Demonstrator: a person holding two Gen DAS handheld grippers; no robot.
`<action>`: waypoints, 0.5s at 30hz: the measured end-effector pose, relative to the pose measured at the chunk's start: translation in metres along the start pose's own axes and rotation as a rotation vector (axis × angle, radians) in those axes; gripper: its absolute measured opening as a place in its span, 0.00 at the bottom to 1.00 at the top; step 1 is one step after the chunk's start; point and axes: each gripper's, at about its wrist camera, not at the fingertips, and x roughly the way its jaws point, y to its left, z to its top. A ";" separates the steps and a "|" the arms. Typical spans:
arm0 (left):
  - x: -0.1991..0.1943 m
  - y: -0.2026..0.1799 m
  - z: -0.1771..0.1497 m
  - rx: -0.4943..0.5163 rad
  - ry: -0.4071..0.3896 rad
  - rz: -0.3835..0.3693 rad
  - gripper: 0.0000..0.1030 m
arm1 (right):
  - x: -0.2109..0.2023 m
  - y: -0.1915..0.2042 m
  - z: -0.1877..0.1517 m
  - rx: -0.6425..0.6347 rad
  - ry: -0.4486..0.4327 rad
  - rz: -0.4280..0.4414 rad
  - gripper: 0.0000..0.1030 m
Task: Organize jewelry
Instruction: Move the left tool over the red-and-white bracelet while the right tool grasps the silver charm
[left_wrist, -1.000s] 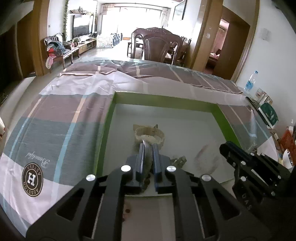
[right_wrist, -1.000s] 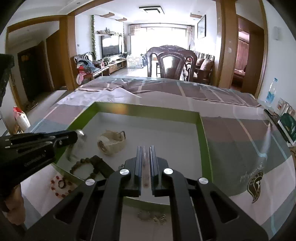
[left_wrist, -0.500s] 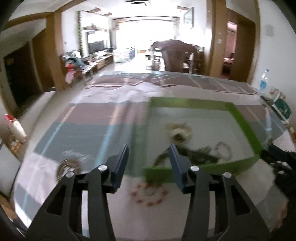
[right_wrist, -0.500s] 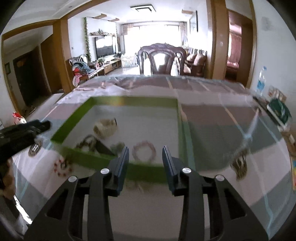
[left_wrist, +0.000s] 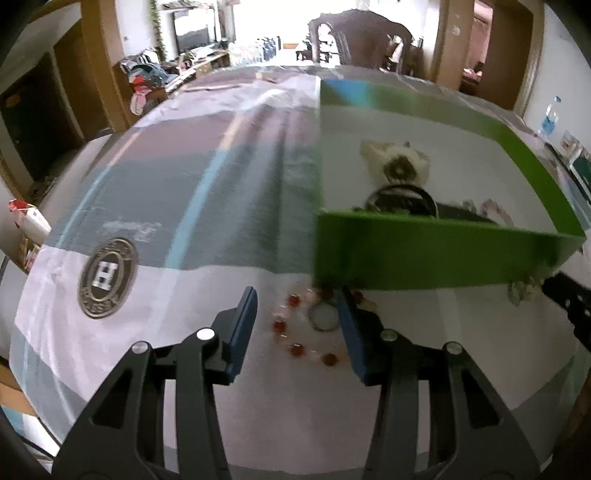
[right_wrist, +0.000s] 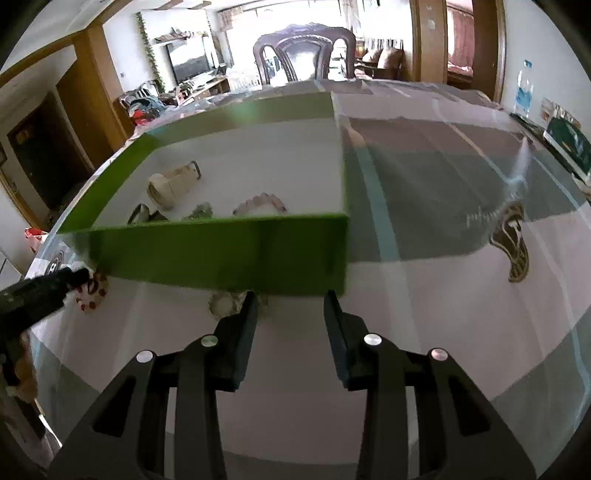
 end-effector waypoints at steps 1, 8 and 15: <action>0.003 -0.005 -0.002 0.011 0.011 -0.012 0.44 | 0.000 0.002 0.001 -0.006 -0.001 0.004 0.36; -0.003 -0.025 -0.019 0.083 0.027 -0.084 0.44 | 0.006 0.016 -0.005 -0.048 0.057 0.065 0.36; -0.019 -0.054 -0.041 0.179 0.027 -0.140 0.47 | -0.008 0.031 -0.017 -0.093 0.067 0.105 0.36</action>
